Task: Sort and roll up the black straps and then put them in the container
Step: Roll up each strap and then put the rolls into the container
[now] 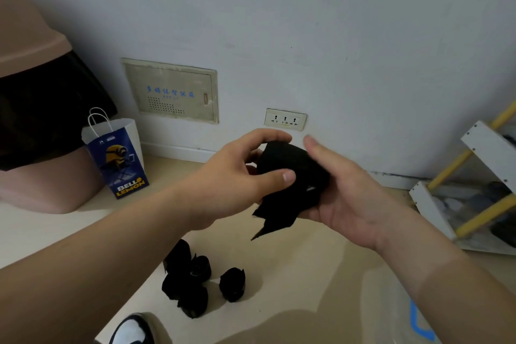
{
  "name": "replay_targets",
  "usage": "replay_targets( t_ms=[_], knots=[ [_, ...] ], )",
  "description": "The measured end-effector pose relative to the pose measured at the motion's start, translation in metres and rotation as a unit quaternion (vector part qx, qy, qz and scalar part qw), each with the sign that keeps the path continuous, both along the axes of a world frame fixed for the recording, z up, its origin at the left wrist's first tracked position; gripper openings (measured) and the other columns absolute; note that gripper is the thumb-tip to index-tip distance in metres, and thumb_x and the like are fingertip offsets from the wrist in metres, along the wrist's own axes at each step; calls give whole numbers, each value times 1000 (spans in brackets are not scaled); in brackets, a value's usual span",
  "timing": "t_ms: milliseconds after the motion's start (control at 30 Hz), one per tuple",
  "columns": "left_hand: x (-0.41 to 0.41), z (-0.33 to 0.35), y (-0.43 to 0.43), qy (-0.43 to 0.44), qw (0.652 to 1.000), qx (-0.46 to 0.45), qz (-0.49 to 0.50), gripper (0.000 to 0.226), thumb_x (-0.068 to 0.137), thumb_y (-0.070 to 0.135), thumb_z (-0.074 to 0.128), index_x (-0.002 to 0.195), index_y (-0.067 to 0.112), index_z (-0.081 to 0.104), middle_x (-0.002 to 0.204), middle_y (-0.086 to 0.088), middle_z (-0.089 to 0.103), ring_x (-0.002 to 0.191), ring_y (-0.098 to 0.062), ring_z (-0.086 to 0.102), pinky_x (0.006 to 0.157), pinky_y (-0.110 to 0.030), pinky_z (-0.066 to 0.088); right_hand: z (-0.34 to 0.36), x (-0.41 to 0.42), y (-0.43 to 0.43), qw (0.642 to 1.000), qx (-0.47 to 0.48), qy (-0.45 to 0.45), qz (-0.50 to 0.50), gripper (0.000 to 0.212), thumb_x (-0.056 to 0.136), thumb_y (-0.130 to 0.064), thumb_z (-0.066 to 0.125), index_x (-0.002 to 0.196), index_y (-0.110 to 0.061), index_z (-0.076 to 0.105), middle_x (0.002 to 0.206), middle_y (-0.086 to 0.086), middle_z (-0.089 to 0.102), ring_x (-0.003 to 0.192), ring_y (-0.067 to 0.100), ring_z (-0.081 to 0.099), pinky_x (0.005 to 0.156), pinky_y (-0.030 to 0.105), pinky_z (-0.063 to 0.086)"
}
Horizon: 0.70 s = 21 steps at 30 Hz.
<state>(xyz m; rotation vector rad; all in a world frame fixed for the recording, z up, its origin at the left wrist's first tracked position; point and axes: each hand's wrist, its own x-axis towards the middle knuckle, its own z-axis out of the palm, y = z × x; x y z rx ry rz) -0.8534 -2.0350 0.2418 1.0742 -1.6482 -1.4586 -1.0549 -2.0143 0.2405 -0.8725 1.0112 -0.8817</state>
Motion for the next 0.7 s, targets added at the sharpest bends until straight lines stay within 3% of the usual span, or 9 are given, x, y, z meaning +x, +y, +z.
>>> replay_targets(
  t_ms=[100,200,367,467,533,600,700],
  knots=[
    [2,-2,-1,1,1000,8,25,70,71,37,86,136,45,60,124,-3,72,107,-25,76,95,-48,62,0,1,0,999,14,34,-4,54,98,-58,58,129,-18,76,127,12,77,116,35,75,109,55,53],
    [2,-6,-2,-8,995,59,76,84,66,48,90,141,30,56,121,-2,74,101,-20,78,96,-48,61,-3,3,0,999,18,18,-27,60,93,-59,64,131,-14,74,126,13,77,115,34,75,103,51,58],
    [-8,-21,2,-16,985,158,65,66,72,51,92,113,7,66,101,-13,80,91,-29,80,85,-46,63,-13,2,-3,996,53,-22,-71,50,79,-33,77,122,-6,75,117,14,80,101,25,79,81,38,66],
    [-11,-19,1,3,985,155,74,38,87,35,86,109,7,72,101,-12,80,87,-25,78,75,-37,59,-16,-6,-6,996,57,21,-66,50,74,-38,81,117,-14,79,115,10,80,101,26,78,92,48,63],
    [-11,-17,0,30,979,191,68,25,95,23,78,114,8,74,104,-13,81,91,-28,79,80,-40,61,-17,-9,-7,996,61,32,-65,46,74,-40,81,114,-17,81,110,7,80,94,23,77,88,45,63],
    [-14,-18,0,59,969,230,70,25,94,19,78,116,7,74,104,-13,81,91,-31,79,80,-41,61,-17,-7,-7,995,66,9,-68,47,78,-36,78,119,-14,79,113,7,81,94,22,78,84,41,61],
    [-26,-23,0,92,958,244,120,27,90,21,82,110,4,76,92,-8,80,70,-20,71,66,-32,54,-18,-4,-9,991,68,-41,-104,51,80,-31,78,126,-9,75,121,12,79,103,25,77,88,40,60]
  ],
)
